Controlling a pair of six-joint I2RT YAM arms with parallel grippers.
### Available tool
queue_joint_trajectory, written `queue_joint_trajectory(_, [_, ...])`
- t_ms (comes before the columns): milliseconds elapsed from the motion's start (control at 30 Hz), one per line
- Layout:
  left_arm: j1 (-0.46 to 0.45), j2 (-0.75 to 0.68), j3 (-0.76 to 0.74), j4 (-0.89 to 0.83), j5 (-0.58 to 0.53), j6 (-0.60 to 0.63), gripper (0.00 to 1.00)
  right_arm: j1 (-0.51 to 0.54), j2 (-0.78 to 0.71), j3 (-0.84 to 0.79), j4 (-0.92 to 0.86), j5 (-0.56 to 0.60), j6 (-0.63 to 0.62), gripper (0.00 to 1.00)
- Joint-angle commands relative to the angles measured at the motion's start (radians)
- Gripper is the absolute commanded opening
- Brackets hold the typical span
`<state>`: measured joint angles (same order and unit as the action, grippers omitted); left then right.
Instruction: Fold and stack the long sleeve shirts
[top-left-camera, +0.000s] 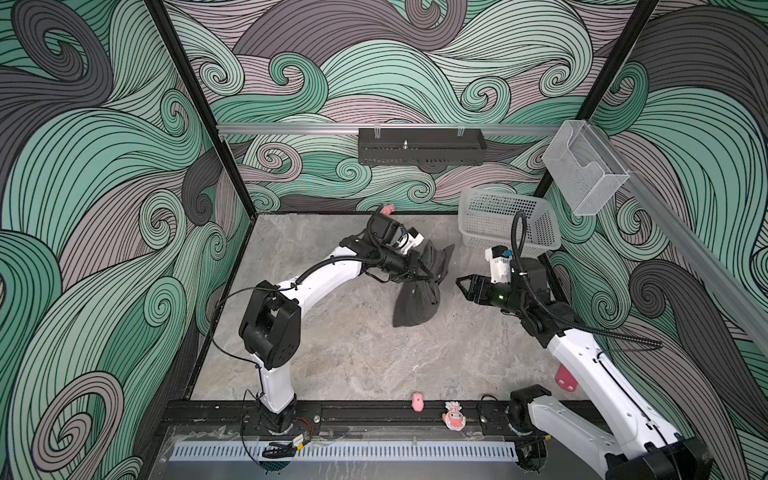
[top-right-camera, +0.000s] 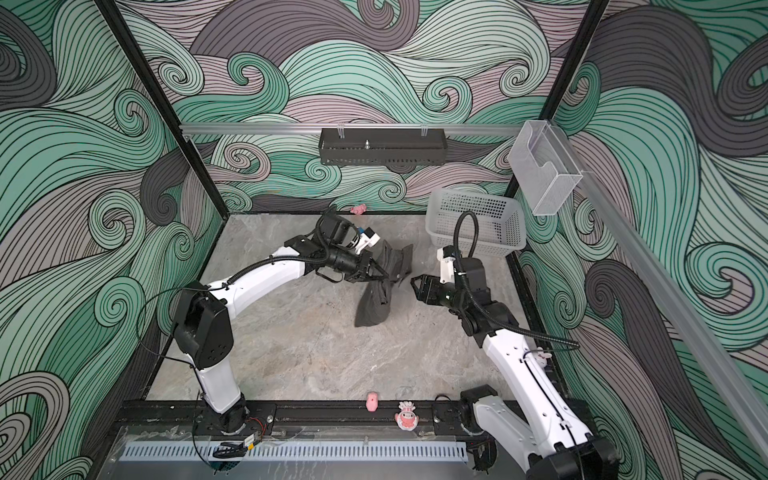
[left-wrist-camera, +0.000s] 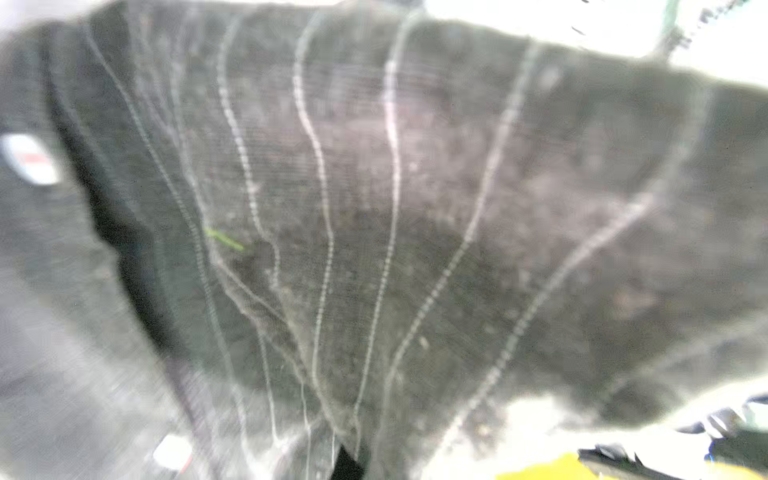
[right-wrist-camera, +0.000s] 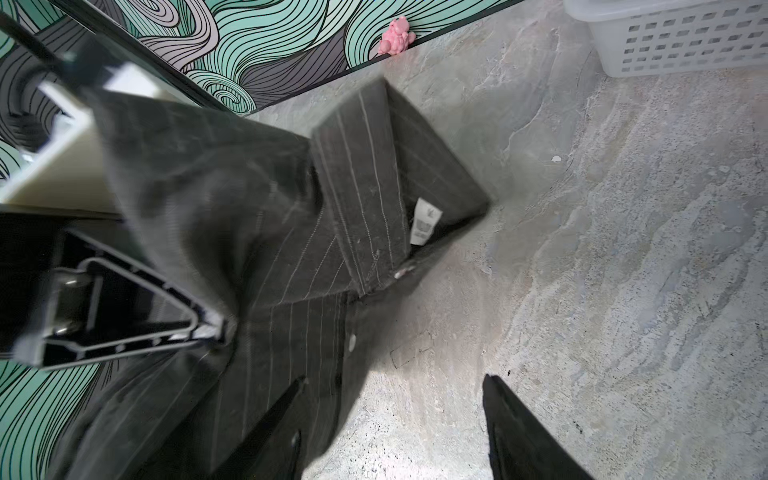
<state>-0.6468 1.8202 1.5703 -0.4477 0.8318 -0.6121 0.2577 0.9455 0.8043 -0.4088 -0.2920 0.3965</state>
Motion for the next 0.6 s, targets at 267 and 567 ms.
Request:
queue_joint_trajectory(267, [0.134,0.132,-0.293,0.151,-0.072,-0.014,0.0,-0.006,-0.006,-0.006,-0.001,0.0,-0.004,0.66])
queue_joint_trajectory(567, [0.194,0.183,-0.387,0.099,-0.213,0.057,0.0,-0.015,0.147,-0.058,0.037,-0.013,0.062,0.75])
